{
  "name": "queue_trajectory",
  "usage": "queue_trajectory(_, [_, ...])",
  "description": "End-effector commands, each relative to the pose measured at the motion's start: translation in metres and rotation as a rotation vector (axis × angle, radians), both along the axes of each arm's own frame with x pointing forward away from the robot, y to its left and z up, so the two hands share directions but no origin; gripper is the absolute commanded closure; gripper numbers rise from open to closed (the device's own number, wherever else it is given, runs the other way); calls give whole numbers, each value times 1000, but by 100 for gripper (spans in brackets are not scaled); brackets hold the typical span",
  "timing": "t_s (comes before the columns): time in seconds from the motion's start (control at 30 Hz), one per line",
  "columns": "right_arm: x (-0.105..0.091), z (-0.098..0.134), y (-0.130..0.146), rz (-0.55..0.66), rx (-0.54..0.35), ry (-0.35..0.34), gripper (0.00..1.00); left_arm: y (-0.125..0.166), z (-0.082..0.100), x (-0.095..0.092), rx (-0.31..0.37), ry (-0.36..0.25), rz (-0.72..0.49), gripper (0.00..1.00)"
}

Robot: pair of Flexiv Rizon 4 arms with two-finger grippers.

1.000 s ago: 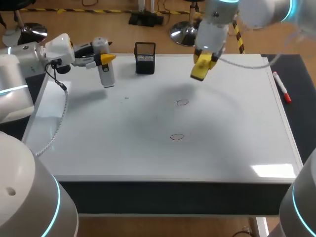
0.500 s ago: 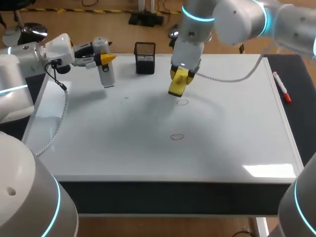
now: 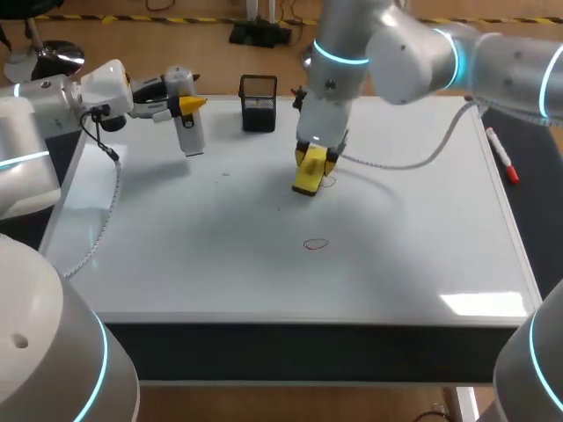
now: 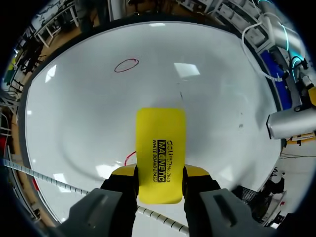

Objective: Pick up the inspection probe, press it on each red-marked spot on the whiteboard one by one, put down the probe, pick up the eraser, and wipe off all the red marks.

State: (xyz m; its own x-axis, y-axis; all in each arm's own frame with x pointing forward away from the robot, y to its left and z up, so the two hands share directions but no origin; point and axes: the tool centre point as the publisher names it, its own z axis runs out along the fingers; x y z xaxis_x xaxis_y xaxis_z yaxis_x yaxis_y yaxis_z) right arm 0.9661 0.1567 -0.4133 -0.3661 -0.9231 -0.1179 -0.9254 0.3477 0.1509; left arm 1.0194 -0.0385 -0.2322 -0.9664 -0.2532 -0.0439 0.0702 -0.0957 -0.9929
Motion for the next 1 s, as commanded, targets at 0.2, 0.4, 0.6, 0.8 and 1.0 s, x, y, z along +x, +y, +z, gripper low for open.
queue_trajectory(0.2, [1, -16, -10, 4, -50, 33, 100, -1, 0, -1, -2, -4, 4, 100])
queue_trajectory(0.4, [-1, -26, -17, -3, -55, 53, 100, -1, 0, -1, -2, -4, 4, 100])
queue_trajectory(0.6, [0, -31, -25, -14, -64, 62, 100, -1, 0, -1, -2, -4, 4, 100])
queue_trajectory(0.8, [3, -33, -38, -31, -77, 68, 100, -1, 0, -1, -2, -4, 4, 100])
queue_trajectory(1.0, [2, -34, -57, -54, -98, 73, 100, -1, 0, -1, -2, -4, 4, 100])
